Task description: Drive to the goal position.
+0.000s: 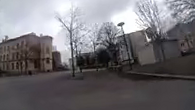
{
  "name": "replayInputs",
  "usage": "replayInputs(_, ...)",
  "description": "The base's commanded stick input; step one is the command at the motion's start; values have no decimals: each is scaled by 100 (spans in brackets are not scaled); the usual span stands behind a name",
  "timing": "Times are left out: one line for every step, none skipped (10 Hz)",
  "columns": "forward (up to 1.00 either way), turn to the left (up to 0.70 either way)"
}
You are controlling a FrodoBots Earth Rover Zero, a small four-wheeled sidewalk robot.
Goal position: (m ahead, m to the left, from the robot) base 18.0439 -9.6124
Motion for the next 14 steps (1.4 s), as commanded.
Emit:
replayInputs(100,0)
replayInputs(100,0)
replayInputs(100,0)
replayInputs(100,0)
replayInputs(100,0)
replayInputs(100,0)
replayInputs(100,0)
replayInputs(100,0)
replayInputs(100,0)
replayInputs(100,0)
replayInputs(100,0)
replayInputs(100,0)
replayInputs(100,0)
replayInputs(100,0)
